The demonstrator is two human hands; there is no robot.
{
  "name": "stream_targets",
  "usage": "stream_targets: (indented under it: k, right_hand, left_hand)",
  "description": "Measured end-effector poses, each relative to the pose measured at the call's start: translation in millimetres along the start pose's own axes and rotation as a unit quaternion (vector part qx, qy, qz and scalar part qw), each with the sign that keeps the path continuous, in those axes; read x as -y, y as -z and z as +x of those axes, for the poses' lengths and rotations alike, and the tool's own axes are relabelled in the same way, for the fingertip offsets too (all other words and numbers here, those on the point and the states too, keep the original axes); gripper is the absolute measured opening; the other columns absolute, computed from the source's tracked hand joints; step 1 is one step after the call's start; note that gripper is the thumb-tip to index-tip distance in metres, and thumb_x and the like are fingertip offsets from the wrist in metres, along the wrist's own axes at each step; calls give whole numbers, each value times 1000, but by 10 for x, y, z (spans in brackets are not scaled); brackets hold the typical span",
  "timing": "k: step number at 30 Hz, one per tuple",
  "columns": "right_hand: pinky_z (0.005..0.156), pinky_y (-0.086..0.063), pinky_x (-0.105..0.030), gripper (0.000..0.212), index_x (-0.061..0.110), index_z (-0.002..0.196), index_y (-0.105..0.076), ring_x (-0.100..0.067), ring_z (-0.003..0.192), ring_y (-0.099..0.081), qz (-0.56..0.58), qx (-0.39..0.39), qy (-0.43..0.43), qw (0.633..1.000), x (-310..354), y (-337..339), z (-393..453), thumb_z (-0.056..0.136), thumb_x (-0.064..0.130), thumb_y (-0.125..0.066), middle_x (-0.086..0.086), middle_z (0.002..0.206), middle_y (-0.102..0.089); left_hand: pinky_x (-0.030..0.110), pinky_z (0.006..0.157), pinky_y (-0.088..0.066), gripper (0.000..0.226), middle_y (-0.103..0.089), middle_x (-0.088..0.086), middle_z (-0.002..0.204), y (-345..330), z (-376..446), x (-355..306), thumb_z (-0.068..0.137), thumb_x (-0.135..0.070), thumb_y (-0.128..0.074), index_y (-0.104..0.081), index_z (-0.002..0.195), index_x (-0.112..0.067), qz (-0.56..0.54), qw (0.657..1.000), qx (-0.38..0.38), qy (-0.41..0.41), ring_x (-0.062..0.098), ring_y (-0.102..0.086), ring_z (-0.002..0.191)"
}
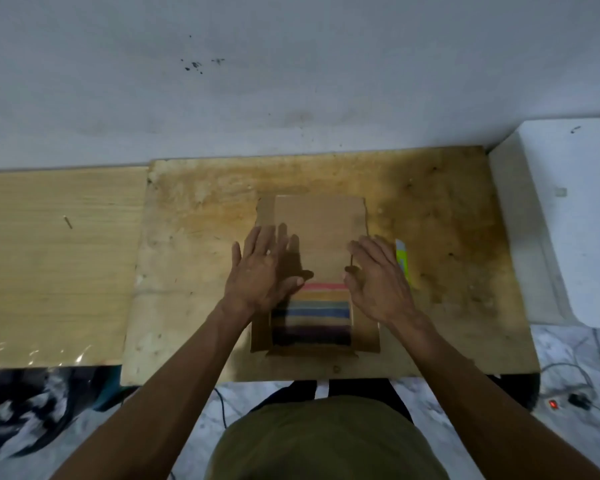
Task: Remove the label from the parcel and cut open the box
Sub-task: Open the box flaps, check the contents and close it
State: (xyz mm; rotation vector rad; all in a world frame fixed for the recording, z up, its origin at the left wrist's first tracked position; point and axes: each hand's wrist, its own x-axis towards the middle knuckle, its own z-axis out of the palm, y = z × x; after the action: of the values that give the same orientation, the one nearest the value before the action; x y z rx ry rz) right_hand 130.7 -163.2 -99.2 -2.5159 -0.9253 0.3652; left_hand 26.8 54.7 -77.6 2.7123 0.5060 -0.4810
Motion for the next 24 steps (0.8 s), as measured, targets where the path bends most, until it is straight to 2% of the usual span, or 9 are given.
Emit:
stream_targets:
  k: [3,5,7,10,13,16,19,24]
  right_hand:
    - [114,-34,-43,52,11,138,-53,-28,139,-36,22,-32,13,999,97,-74,-413,92,34,-58,-9,144,-49]
    - [117,-26,-40,56,15,142,-48,-24,142,-32,18,-3,4,1000,146,-144,-660,93,43,-55,-4,148,-45]
    - [120,-19,-42,63,22,148,-39,-20,147,-23,-5,43,-14,999,148,-216,-877,94,54,-48,2,156,-35]
    - [121,-13,-44,75,30,154,-22,-16,151,-7,-32,108,-42,993,57,-305,-1130,91,67,-38,7,163,-17]
    - [121,-11,-45,82,32,155,-16,-16,151,1,-17,151,-45,987,-49,-351,-1293,87,76,-30,6,164,-10]
    - [121,-15,-47,86,32,154,-20,-17,151,7,-14,170,-16,985,-152,-388,-1412,84,82,-23,7,164,-10]
    - [122,-13,-46,90,30,153,-27,-21,151,10,-34,174,24,984,-232,-432,-1454,82,85,-18,5,164,-13]
    - [123,-10,-43,81,27,147,-42,-30,151,-5,-4,151,35,988,-212,-454,-1245,89,74,-10,-6,159,-29]
  left_hand:
    - [56,121,-4,83,-9,0,165,-90,-312,-48,90,-68,-45,-16,156,-27,-4,999,-26,-32,23,0,152]
    - [56,120,-5,79,-19,-1,164,-182,-517,-81,90,-66,-45,-23,155,-26,-3,999,-24,-43,21,-10,151]
    - [59,119,-1,82,-22,-3,163,-307,-699,-87,88,-69,-45,-21,155,-27,12,1000,-6,-28,19,-12,151]
    - [64,115,5,103,-9,-1,166,-525,-921,-9,78,-86,-30,-7,157,-24,56,997,41,19,21,1,153]
    - [65,116,5,113,7,1,166,-737,-1140,80,69,-94,-12,3,158,-24,46,994,76,57,22,16,152]
    - [63,117,8,120,15,0,165,-904,-1337,103,63,-101,-9,2,158,-28,12,994,90,57,21,22,150]
    - [62,119,4,125,15,2,165,-1008,-1371,128,57,-103,-9,1,158,-30,-3,994,103,42,22,19,150]
    - [66,116,-12,91,-3,3,166,-979,-1210,94,79,-85,-12,-11,156,-36,-39,995,74,62,29,-1,153]
